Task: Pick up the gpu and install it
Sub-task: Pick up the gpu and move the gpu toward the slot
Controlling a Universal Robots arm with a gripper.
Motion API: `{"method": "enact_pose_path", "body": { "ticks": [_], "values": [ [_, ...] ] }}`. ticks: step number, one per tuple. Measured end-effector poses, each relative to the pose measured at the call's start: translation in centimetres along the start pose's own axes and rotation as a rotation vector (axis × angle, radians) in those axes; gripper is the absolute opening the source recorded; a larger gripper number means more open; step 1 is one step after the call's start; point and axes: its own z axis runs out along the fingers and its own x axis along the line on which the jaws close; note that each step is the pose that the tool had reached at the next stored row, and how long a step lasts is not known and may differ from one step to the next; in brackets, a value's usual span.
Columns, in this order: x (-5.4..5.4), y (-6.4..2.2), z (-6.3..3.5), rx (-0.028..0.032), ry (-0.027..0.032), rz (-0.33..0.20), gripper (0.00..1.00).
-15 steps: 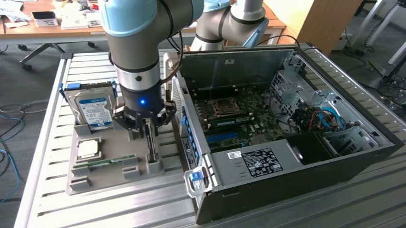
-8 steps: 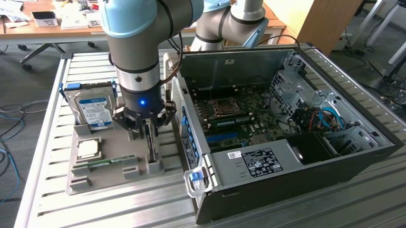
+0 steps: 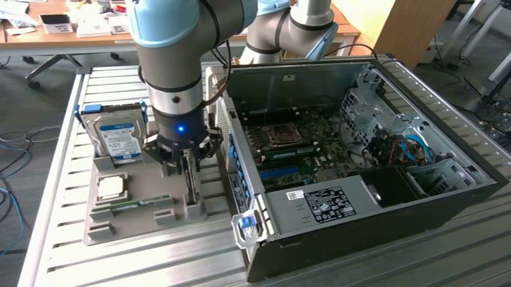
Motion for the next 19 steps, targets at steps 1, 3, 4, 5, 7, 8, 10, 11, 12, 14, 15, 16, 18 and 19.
{"method": "enact_pose_path", "body": {
  "ticks": [1, 3, 4, 5, 7, 8, 10, 11, 12, 14, 15, 16, 18, 19],
  "values": [
    [0.00, 0.00, 0.00, 0.0000, 0.0000, 0.000, 0.42],
    [0.00, 0.00, 0.00, 0.0000, 0.0000, 0.000, 0.42],
    [-0.01, 0.00, 0.00, 0.0000, 0.0000, 0.000, 0.42],
    [-0.01, 0.00, 0.00, 0.0000, 0.0000, 0.000, 0.42],
    [-0.01, 0.00, 0.00, 0.0000, 0.0000, 0.000, 0.42],
    [-0.01, 0.00, 0.00, 0.0000, 0.0000, 0.000, 0.42],
    [-0.01, 0.00, 0.00, 0.0000, 0.0000, 0.000, 0.40],
    [-0.01, 0.00, 0.00, 0.0000, 0.0000, 0.000, 0.33],
    [-0.01, 0.00, 0.00, 0.0000, 0.0000, 0.000, 0.33],
    [-0.01, 0.00, 0.00, 0.0000, 0.0000, 0.000, 0.33],
    [-0.01, 0.00, 0.00, 0.0000, 0.0000, 0.000, 0.33],
    [-0.01, 0.00, 0.00, 0.0000, 0.0000, 0.000, 0.33],
    [-0.01, 0.00, 0.00, 0.0000, 0.0000, 0.000, 0.33],
    [-0.01, 0.00, 0.00, 0.0000, 0.0000, 0.000, 0.33]
  ]
}}
